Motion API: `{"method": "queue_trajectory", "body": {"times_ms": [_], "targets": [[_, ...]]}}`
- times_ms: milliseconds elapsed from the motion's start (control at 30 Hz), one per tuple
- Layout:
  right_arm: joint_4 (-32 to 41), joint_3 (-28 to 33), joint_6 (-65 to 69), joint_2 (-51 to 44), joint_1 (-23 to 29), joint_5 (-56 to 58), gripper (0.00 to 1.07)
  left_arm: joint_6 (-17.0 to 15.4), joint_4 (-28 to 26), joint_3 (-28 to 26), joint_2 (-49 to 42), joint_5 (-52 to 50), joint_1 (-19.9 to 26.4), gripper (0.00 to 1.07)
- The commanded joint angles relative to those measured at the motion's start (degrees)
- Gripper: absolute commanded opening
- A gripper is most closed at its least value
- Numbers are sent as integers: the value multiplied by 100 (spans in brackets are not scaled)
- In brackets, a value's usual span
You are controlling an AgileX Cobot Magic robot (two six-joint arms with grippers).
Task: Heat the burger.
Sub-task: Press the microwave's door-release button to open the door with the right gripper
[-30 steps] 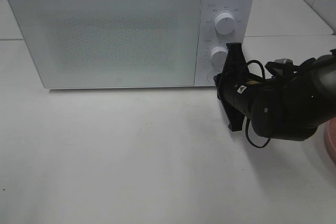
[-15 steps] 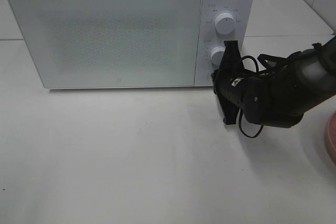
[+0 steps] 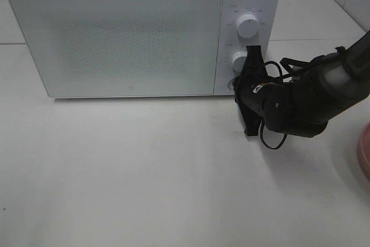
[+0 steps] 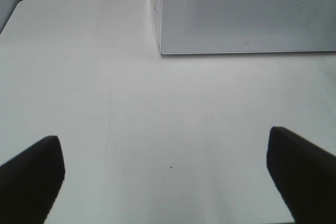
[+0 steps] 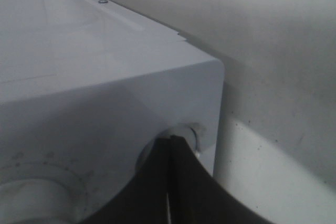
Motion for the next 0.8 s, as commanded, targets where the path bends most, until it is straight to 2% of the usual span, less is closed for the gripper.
{"method": "queue_trajectory", "body": {"times_ms": [33,233,400,800], "targets": [[80,-92,-132,-29,-46,-556,0,0,-29,17,-52,-29,17,100],[97,-115,-46,-29,-46,-997,0,0,-29,17,-52,-29,17,100],[109,-372,-126,-29,-46,-1049,0,0,-29,17,-52,-29,17,100],[361,-1117,-590,327,-46,-2000,0,0,-29,17,-52,-29,17,100]]}}
